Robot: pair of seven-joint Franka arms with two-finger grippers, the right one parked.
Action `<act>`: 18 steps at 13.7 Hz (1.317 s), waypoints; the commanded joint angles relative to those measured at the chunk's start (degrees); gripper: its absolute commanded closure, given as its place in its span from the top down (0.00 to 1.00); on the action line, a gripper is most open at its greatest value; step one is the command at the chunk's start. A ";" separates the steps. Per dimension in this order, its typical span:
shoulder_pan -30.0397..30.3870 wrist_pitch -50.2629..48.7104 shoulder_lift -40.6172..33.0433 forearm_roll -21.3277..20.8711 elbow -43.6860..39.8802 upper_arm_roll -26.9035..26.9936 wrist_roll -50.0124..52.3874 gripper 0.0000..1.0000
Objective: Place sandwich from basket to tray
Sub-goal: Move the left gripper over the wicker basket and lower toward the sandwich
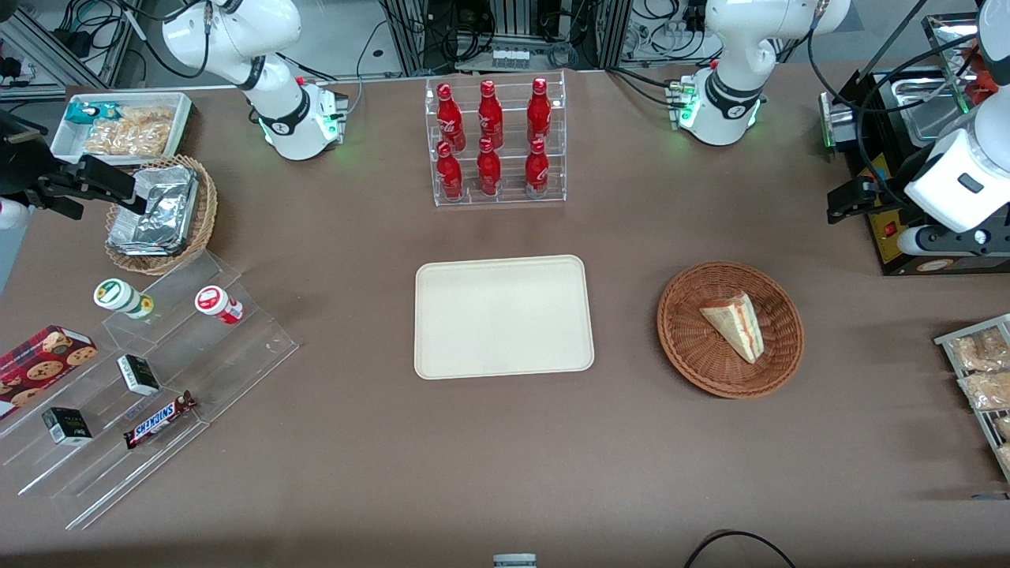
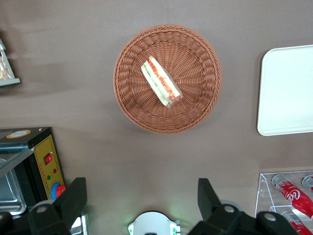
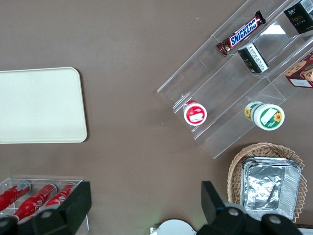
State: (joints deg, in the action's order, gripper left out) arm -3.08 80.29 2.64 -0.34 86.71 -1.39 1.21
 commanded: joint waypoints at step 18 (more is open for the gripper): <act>-0.34 40.10 -0.71 -0.63 36.58 0.25 -0.42 1.00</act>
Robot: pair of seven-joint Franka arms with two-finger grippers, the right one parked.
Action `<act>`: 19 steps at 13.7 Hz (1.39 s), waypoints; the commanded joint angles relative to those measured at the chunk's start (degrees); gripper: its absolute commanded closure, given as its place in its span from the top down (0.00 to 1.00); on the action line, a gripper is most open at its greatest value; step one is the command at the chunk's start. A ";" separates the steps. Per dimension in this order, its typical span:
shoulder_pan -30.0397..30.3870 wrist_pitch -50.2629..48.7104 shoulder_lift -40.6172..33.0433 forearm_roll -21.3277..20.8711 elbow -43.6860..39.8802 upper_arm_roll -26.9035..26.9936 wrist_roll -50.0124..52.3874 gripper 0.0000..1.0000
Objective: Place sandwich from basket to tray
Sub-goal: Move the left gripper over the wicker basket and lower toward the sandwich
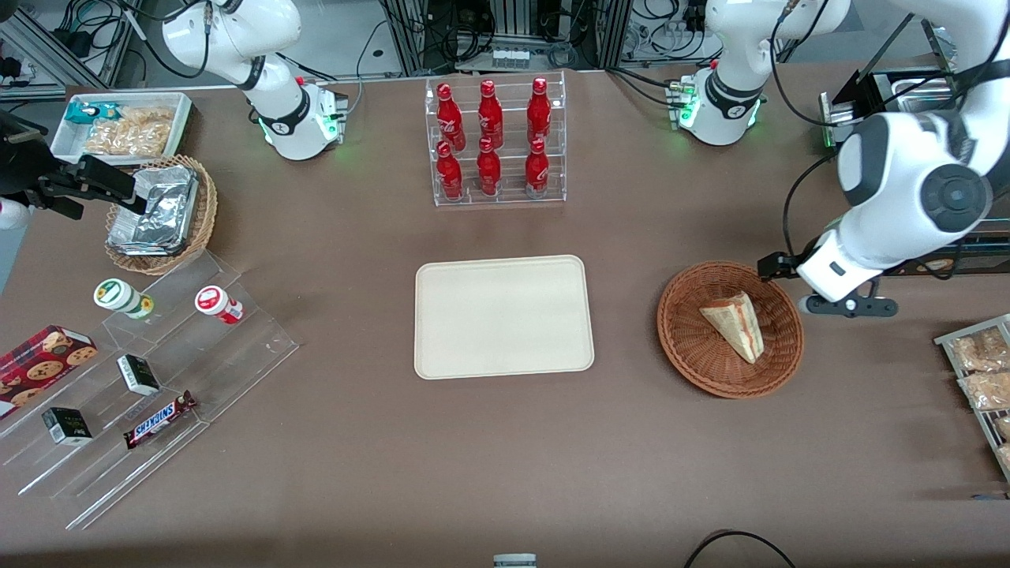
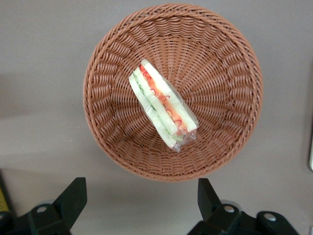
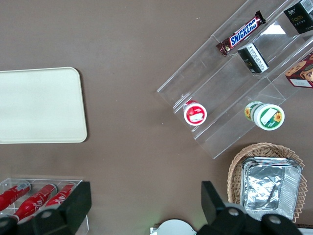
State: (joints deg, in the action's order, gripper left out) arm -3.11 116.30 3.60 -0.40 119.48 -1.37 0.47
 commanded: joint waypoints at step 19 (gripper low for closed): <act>-3.57 15.79 4.92 1.46 7.87 -0.21 49.63 1.00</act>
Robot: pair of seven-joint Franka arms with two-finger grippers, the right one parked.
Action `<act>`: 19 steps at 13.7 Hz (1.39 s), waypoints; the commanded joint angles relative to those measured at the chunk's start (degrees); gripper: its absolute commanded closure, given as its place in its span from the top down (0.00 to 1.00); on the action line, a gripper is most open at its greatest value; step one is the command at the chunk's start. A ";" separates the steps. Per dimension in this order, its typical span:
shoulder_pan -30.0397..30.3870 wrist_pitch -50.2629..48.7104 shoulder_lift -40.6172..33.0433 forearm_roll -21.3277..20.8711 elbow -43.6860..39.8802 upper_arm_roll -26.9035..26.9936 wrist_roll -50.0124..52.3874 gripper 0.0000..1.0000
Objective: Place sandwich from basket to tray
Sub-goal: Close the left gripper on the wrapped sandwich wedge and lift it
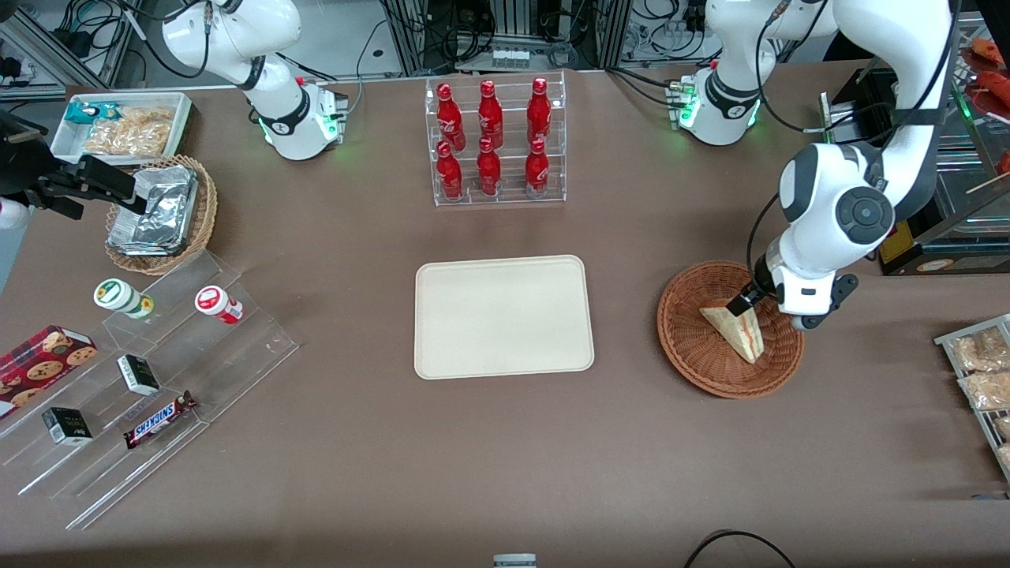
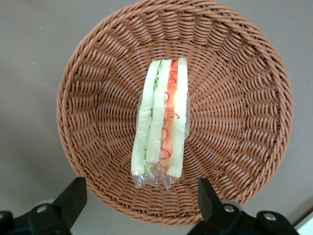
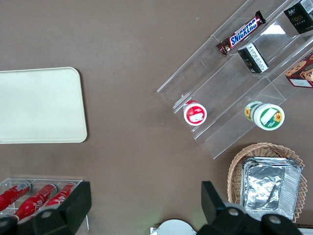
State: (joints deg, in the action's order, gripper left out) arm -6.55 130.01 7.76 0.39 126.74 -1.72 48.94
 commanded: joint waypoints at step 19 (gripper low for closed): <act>-0.04 -4.53 4.56 1.46 -6.74 0.13 -3.22 0.05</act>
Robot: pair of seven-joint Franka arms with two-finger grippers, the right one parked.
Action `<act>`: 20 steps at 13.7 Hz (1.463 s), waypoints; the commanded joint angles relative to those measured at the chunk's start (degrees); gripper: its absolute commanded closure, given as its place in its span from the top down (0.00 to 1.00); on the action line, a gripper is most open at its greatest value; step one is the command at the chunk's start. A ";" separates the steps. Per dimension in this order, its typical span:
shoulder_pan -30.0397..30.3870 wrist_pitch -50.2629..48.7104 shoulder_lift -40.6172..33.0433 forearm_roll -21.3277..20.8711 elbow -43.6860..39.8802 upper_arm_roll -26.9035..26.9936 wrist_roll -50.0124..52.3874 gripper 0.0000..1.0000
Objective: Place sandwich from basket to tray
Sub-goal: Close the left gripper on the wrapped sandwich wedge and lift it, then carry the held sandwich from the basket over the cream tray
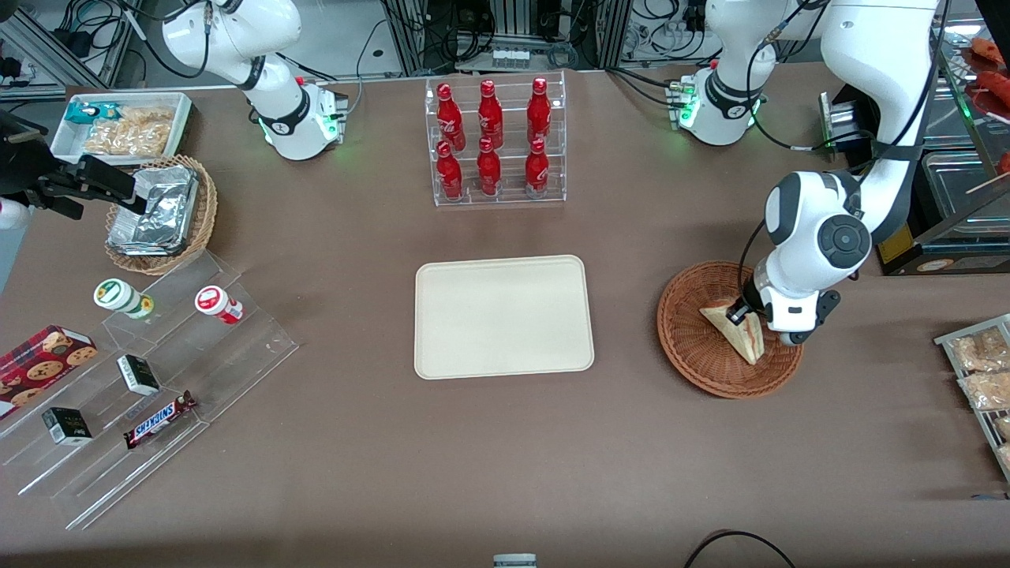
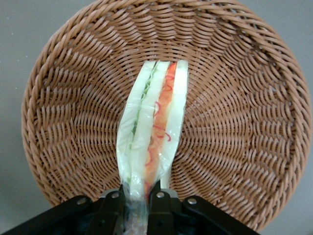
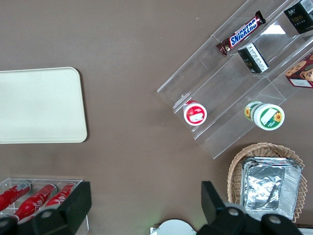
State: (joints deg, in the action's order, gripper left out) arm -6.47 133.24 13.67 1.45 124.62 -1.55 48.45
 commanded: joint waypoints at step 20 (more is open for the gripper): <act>-34.30 -21.97 24.47 -0.05 -43.14 -0.39 3.92 0.06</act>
State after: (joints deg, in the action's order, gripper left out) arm -38.45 111.99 35.04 1.48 86.51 -2.87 49.92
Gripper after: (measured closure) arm 0.863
